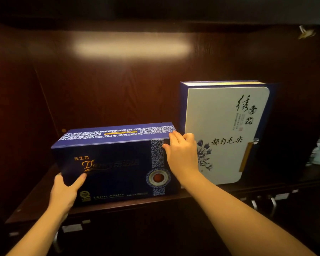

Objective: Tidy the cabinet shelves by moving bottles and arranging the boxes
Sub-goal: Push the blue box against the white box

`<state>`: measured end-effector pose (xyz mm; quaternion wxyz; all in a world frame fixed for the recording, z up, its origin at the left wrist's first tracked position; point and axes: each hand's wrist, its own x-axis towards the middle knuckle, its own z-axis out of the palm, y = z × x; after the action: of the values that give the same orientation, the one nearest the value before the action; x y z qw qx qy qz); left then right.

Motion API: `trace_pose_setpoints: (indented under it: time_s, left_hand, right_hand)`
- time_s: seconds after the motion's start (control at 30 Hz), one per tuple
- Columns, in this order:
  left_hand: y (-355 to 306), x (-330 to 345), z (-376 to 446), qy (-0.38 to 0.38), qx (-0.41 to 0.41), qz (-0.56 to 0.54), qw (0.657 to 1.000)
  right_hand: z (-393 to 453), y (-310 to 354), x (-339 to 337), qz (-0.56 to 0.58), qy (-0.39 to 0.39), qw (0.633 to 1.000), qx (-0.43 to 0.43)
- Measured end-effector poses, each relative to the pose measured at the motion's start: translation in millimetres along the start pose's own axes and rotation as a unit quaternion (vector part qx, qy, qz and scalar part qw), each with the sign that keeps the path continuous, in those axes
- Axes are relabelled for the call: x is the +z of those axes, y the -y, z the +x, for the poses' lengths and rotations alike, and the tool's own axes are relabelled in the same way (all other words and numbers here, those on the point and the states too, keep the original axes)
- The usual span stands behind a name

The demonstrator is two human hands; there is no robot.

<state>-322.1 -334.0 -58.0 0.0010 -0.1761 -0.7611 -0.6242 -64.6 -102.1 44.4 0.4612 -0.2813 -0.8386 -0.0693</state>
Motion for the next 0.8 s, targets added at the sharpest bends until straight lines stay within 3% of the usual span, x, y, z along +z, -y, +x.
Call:
trace_pose_setpoints:
  time_s: [0.27, 0.67, 0.8]
  left_hand:
    - [-6, 13, -5, 0.000, -0.005, 0.003, 1.000]
    - [-16, 19, -17, -0.043, -0.026, 0.053, 0.997]
    - [-33, 27, -33, -0.068, -0.064, 0.113, 0.989]
  right_hand:
    - [-3, -19, -3, 0.011, 0.012, 1.000, 0.006]
    - [-22, -48, -12, 0.195, 0.053, 0.978, 0.051]
    - [-28, -83, -26, 0.220, 0.034, 0.968, 0.114]
